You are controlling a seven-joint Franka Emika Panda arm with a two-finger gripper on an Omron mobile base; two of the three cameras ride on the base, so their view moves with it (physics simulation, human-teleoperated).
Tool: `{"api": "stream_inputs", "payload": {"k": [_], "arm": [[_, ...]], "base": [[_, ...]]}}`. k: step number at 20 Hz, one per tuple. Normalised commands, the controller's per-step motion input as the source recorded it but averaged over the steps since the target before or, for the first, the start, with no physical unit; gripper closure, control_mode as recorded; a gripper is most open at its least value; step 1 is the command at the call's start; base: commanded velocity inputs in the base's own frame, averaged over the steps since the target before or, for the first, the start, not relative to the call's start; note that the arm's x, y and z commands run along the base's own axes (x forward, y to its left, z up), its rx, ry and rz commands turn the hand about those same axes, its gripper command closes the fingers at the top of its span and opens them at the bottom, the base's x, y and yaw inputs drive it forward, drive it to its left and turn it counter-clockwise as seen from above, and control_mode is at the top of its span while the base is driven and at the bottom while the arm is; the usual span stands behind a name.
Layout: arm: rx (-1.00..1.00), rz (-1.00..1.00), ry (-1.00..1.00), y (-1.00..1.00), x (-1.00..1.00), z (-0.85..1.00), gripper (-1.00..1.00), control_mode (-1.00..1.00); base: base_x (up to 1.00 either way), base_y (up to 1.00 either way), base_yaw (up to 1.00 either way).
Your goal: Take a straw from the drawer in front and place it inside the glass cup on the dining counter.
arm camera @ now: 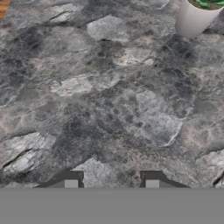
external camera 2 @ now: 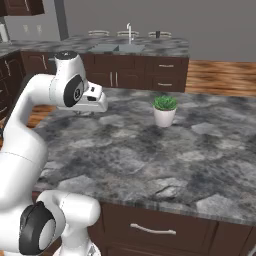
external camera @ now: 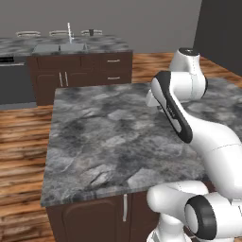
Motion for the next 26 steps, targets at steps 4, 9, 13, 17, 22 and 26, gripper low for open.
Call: {"api": "stream_inputs", "payload": {"k": [4, 9, 13, 17, 22, 26], "arm": [[0.0, 0.0, 0.0, 0.0, 0.0, 0.0, -1.0, 1.0], [0.0, 0.0, 0.0, 0.0, 0.0, 0.0, -1.0, 1.0], [0.0, 0.0, 0.0, 0.0, 0.0, 0.0, -1.0, 1.0], [0.0, 0.0, 0.0, 0.0, 0.0, 0.0, -1.0, 1.0], [0.0, 0.0, 0.0, 0.0, 0.0, 0.0, -1.0, 1.0], [0.0, 0.0, 0.0, 0.0, 0.0, 0.0, -1.0, 1.0]], "base": [[-0.06, 0.05, 0.0], [-0.7, 0.41, 0.0], [-0.8, 0.99, 0.0], [-0.57, 1.0, 0.0], [-0.15, 1.0, -0.02], [0.17, 1.0, -0.13]]}}
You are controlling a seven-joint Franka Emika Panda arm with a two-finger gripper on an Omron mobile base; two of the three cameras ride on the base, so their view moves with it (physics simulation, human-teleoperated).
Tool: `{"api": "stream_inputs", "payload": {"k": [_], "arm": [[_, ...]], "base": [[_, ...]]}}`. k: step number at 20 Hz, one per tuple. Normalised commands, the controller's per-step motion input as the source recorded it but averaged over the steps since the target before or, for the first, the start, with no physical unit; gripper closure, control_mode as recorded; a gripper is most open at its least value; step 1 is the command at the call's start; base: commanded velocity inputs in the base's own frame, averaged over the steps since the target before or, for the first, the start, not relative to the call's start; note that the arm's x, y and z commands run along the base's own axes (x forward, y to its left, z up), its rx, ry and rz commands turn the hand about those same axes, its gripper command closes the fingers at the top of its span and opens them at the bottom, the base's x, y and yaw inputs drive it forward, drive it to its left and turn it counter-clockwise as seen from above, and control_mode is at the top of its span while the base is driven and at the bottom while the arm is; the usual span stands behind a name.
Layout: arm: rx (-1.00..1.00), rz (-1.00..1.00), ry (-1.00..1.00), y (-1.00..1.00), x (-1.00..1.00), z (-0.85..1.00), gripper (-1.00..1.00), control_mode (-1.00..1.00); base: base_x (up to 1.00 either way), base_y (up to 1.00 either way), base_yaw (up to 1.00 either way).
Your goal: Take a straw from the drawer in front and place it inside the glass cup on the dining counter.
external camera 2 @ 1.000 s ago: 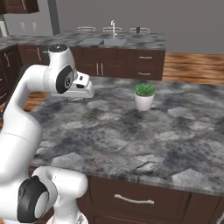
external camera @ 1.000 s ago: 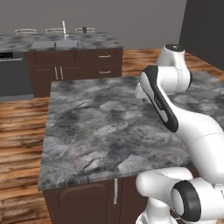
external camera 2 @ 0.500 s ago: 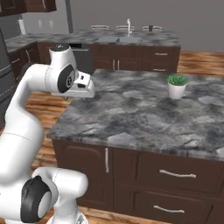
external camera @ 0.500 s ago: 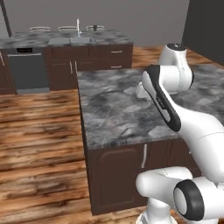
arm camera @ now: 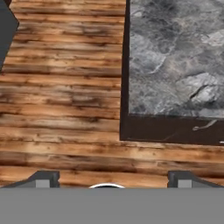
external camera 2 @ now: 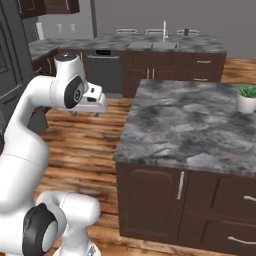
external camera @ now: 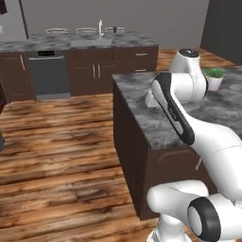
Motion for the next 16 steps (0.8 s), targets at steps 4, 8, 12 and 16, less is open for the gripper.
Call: {"api": "stream_inputs", "payload": {"k": [4, 8, 12, 16], "arm": [[0.0, 0.0, 0.0, 0.0, 0.0, 0.0, -1.0, 1.0], [0.0, 0.0, 0.0, 0.0, 0.0, 0.0, -1.0, 1.0], [0.0, 0.0, 0.0, 0.0, 0.0, 0.0, -1.0, 1.0], [0.0, 0.0, 0.0, 0.0, 0.0, 0.0, -1.0, 1.0]], "base": [[0.37, 1.0, -0.27], [0.82, 1.0, -0.39], [0.81, 1.0, -0.46], [0.59, 1.0, -0.51]]}}
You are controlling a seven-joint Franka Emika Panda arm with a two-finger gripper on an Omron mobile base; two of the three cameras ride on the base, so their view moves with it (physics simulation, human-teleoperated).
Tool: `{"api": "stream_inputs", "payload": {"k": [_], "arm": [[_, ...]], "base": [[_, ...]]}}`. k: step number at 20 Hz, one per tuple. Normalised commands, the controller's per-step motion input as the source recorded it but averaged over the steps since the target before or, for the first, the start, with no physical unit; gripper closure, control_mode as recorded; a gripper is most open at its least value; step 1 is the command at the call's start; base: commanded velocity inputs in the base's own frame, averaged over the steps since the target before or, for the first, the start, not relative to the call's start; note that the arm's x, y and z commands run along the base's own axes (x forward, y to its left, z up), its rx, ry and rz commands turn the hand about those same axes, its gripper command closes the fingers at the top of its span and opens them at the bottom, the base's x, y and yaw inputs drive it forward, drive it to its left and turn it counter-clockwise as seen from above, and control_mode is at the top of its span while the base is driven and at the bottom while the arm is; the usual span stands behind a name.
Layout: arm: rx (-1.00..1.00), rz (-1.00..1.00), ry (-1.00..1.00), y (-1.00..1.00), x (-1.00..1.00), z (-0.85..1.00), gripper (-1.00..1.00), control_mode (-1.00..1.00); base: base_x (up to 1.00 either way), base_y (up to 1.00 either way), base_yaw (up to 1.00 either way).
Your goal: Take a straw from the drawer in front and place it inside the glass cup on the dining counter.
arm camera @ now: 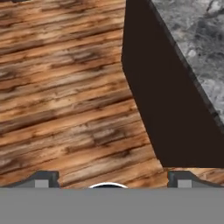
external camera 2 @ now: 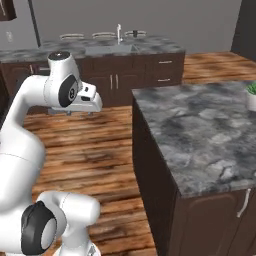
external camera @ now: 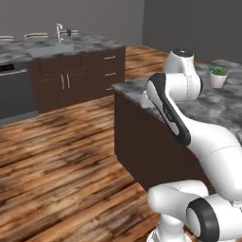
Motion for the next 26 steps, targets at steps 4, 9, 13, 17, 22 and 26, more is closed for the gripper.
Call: {"api": "stream_inputs", "payload": {"k": [4, 9, 13, 17, 22, 26], "arm": [[0.0, 0.0, 0.0, 0.0, 0.0, 0.0, -1.0, 1.0], [0.0, 0.0, 0.0, 0.0, 0.0, 0.0, -1.0, 1.0], [0.0, 0.0, 0.0, 0.0, 0.0, 0.0, -1.0, 1.0], [0.0, 0.0, 0.0, 0.0, 0.0, 0.0, -1.0, 1.0], [0.0, 0.0, 0.0, 0.0, 0.0, 0.0, -1.0, 1.0], [0.0, 0.0, 0.0, 0.0, 0.0, 0.0, -1.0, 1.0]], "base": [[0.52, 1.0, -0.58], [0.43, 0.98, -0.62], [0.44, 1.0, -0.51], [0.44, 1.0, -0.45], [0.44, 1.0, -0.41], [0.43, 1.0, -0.4]]}}
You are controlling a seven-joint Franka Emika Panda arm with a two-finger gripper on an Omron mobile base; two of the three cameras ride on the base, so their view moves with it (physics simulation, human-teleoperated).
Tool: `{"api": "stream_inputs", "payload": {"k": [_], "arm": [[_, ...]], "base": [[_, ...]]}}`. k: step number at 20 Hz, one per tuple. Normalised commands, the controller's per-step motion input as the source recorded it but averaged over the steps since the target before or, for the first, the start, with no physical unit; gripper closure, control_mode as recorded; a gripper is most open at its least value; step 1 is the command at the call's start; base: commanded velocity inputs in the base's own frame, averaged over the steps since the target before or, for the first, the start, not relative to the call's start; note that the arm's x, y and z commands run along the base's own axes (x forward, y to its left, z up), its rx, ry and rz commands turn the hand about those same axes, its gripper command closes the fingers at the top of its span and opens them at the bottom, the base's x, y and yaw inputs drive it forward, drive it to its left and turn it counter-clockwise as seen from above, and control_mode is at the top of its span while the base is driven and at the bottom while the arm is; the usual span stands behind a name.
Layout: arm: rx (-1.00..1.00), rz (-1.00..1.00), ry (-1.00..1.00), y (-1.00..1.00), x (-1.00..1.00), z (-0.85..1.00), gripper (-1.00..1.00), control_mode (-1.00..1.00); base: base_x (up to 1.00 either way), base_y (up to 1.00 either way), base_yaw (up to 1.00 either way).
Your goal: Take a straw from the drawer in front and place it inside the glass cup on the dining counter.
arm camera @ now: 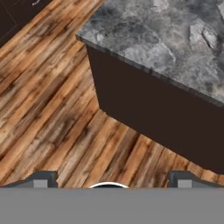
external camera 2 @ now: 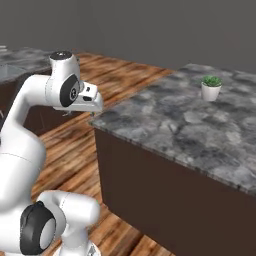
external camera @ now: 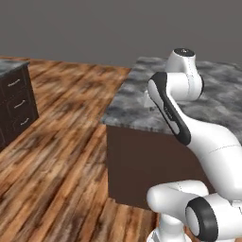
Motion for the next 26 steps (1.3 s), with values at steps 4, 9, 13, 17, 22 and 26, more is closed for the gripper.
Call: {"api": "stream_inputs", "payload": {"k": [4, 9, 13, 17, 22, 26], "arm": [[0.0, 0.0, 0.0, 0.0, 0.0, 0.0, -1.0, 1.0], [0.0, 0.0, 0.0, 0.0, 0.0, 0.0, -1.0, 1.0], [0.0, 0.0, 0.0, 0.0, 0.0, 0.0, -1.0, 1.0], [0.0, 0.0, 0.0, 0.0, 0.0, 0.0, -1.0, 1.0], [0.0, 0.0, 0.0, 0.0, 0.0, 0.0, -1.0, 1.0], [0.0, 0.0, 0.0, 0.0, 0.0, 0.0, -1.0, 1.0]], "base": [[0.38, 1.0, -0.41], [0.29, 1.0, -0.41], [0.4, 1.0, -0.41], [0.39, 1.0, -0.37], [0.52, 1.0, -0.39], [0.61, 0.99, -0.33]]}}
